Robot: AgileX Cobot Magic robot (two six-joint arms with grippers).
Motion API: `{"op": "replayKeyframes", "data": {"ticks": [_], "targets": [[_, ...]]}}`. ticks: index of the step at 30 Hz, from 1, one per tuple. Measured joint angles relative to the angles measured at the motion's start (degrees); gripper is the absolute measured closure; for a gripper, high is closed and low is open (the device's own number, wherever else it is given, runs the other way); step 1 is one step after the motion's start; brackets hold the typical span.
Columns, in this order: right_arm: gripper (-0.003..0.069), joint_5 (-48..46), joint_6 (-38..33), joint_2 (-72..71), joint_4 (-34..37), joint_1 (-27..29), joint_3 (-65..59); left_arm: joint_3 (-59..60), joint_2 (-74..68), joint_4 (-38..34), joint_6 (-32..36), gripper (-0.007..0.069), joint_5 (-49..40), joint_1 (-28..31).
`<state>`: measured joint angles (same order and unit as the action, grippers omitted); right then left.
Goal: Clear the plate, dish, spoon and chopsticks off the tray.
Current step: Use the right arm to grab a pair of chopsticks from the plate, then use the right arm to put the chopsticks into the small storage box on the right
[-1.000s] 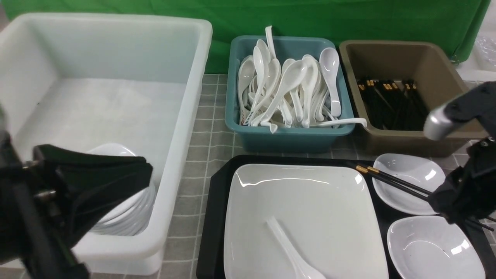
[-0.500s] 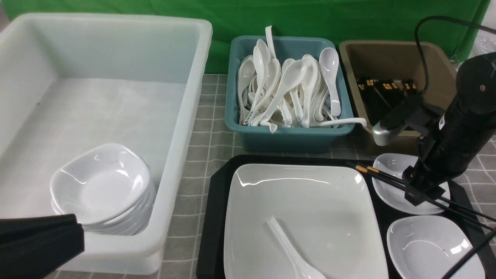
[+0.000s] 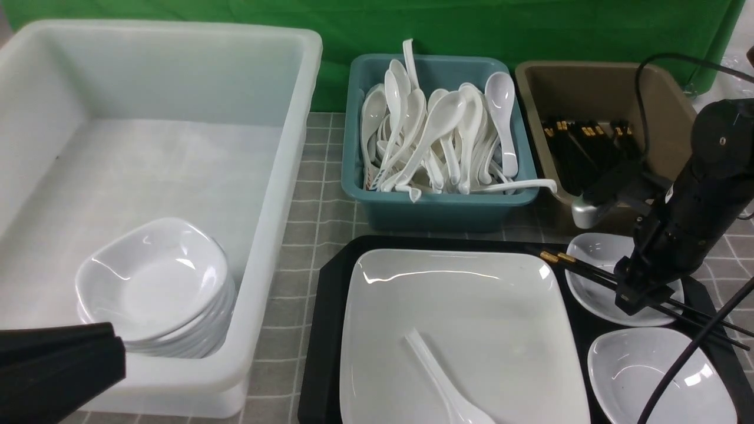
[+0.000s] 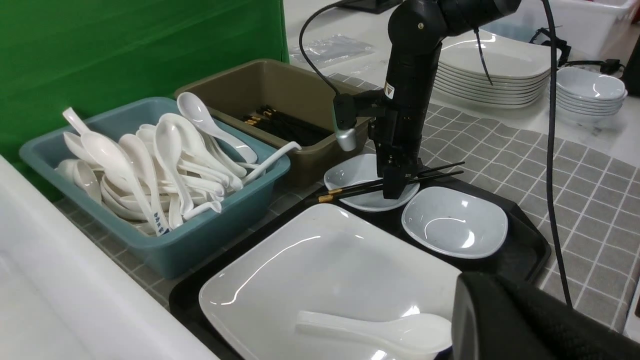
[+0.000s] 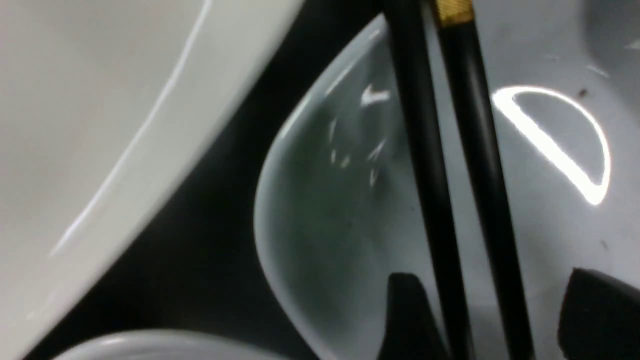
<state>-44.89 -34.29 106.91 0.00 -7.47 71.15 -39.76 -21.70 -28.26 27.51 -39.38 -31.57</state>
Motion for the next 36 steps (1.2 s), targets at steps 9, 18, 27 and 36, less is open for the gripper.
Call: {"op": "replayKeyframes", "data": {"ticks": [9,18,27,36], "targets": [[0.0368,0.0,-1.3,1.5,0.0,0.0,0.0,0.0,0.0,0.0,-0.2,0.0613,0.6,0.0],[0.0533,-0.2,-3.8,1.3,0.0,0.0,0.0,0.0,0.0,0.1,-0.2,0.0613,3.4,0.0],[0.0533,-9.6,-10.9,-6.6,0.5,-1.3,0.0,0.0,0.0,0.6,-0.2,0.0613,8.1,0.0],[0.0533,-20.3,-9.3,-18.6,6.7,-7.8,0.0,0.0,-0.2,1.8,2.1,0.0613,12.7,0.0]]}}
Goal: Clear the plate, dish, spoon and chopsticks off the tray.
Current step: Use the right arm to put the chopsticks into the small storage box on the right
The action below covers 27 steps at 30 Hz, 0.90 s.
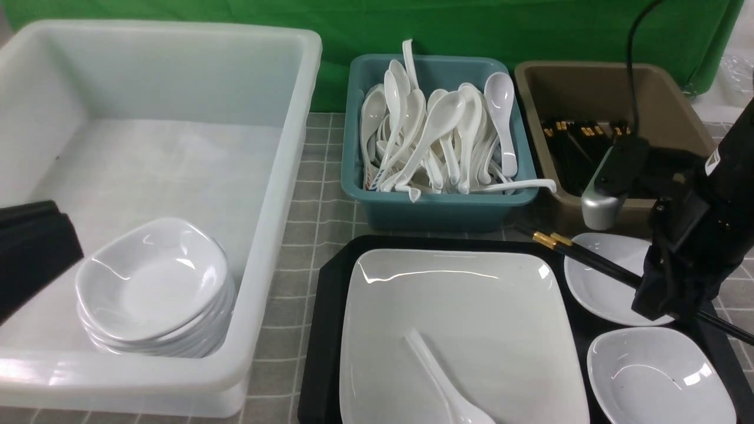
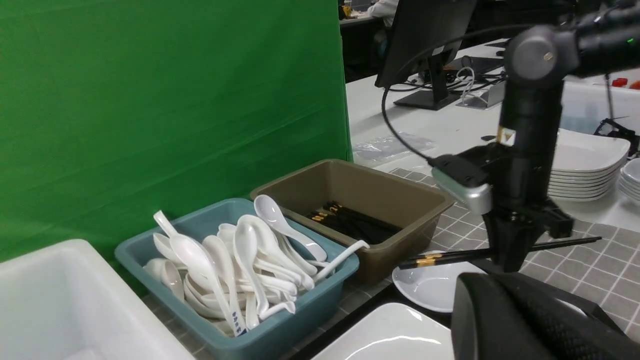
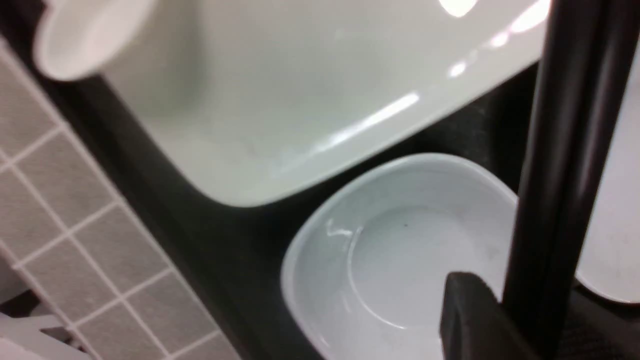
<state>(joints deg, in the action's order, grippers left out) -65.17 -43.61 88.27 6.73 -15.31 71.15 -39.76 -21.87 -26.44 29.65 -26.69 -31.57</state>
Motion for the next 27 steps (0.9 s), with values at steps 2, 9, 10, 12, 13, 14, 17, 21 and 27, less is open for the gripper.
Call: {"op": "replayKeyframes", "data": {"ticks": [2,9,10,12,13,14,17,21,27], "targets": [[0.0533,-0.2,2.5,-2.4,0.6,-1.7,0.0,0.0,0.0,0.1,0.0,0.0613,0.3,0.0],[0.0533,2.8,11.1,-4.0,3.2,-2.6,0.0,0.0,0.0,0.1,0.0,0.0613,0.5,0.0],[0.0533,3.2,11.6,-4.0,3.5,-2.6,0.0,0.0,0.0,0.1,0.1,0.0613,0.5,0.0],[0.0533,3.9,12.4,-4.0,4.6,-2.6,0.0,0.0,0.0,0.1,0.1,0.0613,0.5,0.0],[0.0533,4.3,12.8,-4.0,5.0,-2.6,0.0,0.0,0.0,0.1,0.1,0.0613,0.5,0.0],[0.0533,4.7,13.1,-4.0,5.4,-2.6,0.1,0.0,0.0,0.1,0.1,0.0613,0.5,0.0],[0.0533,6.8,15.7,-4.0,5.6,-2.6,0.6,0.0,0.0,0.1,0.1,0.0613,0.5,0.0],[0.0533,11.3,19.1,-3.9,5.7,-2.5,2.5,0.0,0.0,0.1,0.1,0.0613,0.5,0.0],[0.0533,14.1,21.2,-3.6,6.0,-1.0,3.7,0.0,0.0,0.1,0.2,0.0613,0.5,0.0]]}}
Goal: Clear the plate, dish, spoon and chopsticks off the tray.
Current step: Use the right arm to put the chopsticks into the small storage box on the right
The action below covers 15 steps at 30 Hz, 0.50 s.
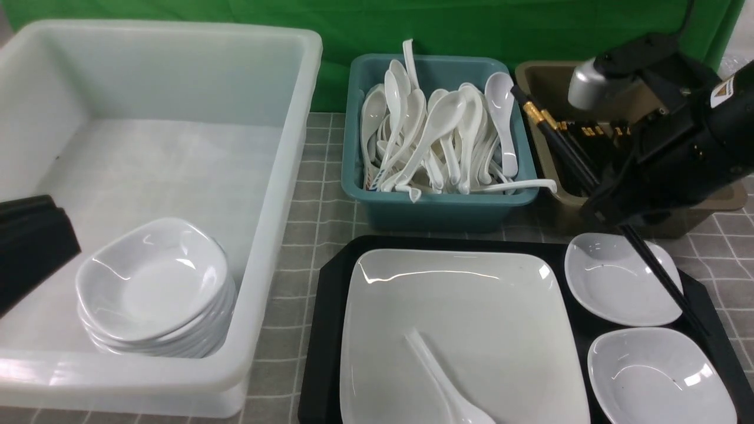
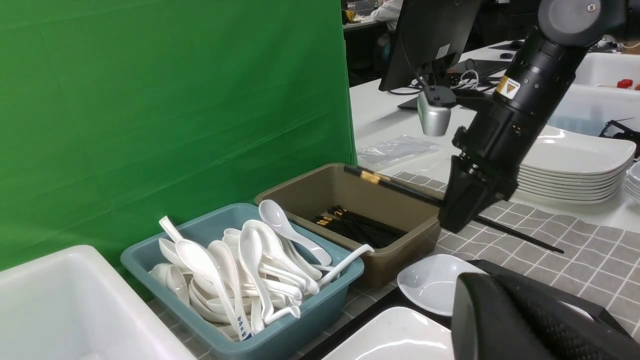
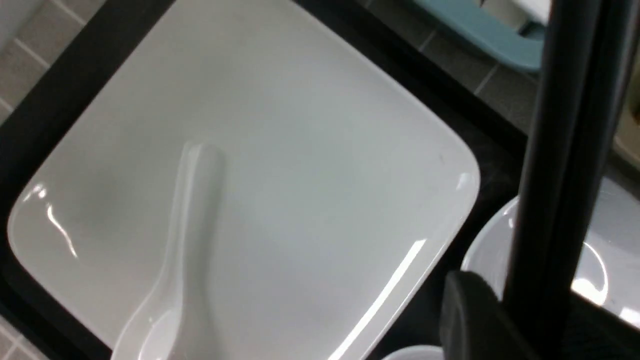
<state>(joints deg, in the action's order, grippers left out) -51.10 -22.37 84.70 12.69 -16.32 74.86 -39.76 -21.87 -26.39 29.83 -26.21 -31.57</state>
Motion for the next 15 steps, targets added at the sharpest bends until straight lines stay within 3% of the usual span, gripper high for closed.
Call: {"op": "replayKeyframes", "data": {"ticks": [15], "targets": [[0.0533,3.1,0.4,3.1,0.1,0.9,0.2,0.0,0.0,2.2,0.1,0.0613,-0.3,0.0]]}}
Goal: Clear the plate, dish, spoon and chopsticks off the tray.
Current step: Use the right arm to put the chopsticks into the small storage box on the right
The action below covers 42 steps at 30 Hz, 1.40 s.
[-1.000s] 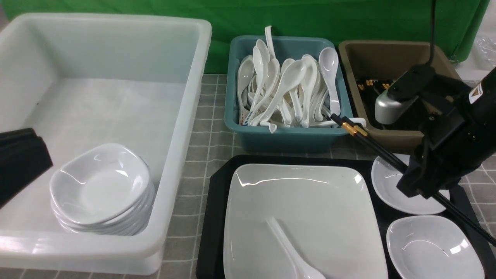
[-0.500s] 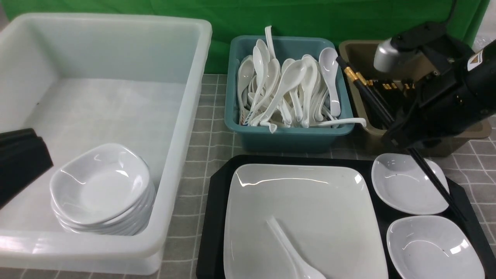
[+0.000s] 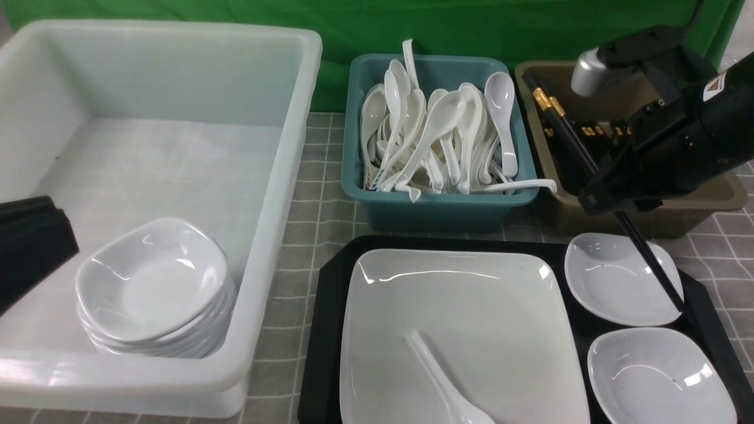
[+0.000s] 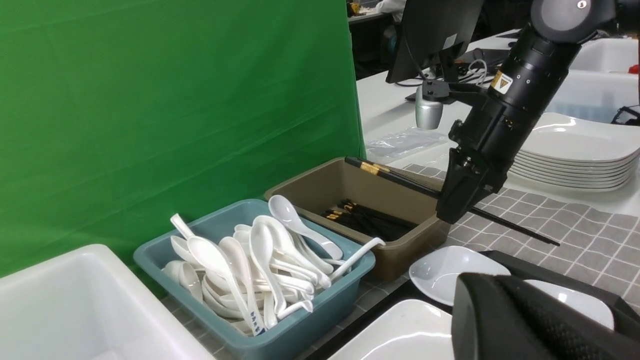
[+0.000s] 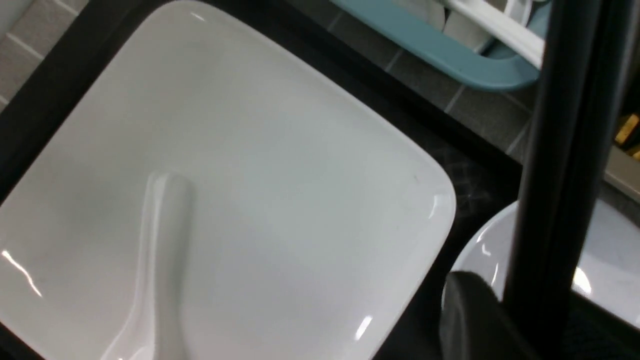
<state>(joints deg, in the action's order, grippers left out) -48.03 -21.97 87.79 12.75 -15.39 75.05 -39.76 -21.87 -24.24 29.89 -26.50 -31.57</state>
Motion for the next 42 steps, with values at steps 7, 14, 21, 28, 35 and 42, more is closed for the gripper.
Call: {"op": "replayKeyframes", "data": {"ticks": [7,14,21,28,35,42], "targets": [[0.0533,2.2,0.1,2.5,0.0,0.0,0.1,0.0,0.0,0.2,0.0,0.0613,0.0,0.0],[0.0533,1.9,0.1,6.3,0.2,0.7,6.7,0.0,0.0,0.8,0.2,0.0613,0.9,0.0],[0.0533,3.2,3.5,15.2,0.7,6.8,19.2,0.0,0.0,1.2,0.2,0.0613,1.3,0.0],[0.0533,12.2,7.7,24.9,0.8,14.1,28.3,0.0,0.0,1.6,0.2,0.0613,2.5,0.0],[0.0524,14.3,9.1,33.2,0.6,16.3,34.1,0.0,0.0,2.3,0.2,0.0613,4.6,0.0],[0.0237,13.5,11.1,32.6,0.0,16.2,34.8,0.0,0.0,2.3,0.2,0.0613,4.8,0.0]]}}
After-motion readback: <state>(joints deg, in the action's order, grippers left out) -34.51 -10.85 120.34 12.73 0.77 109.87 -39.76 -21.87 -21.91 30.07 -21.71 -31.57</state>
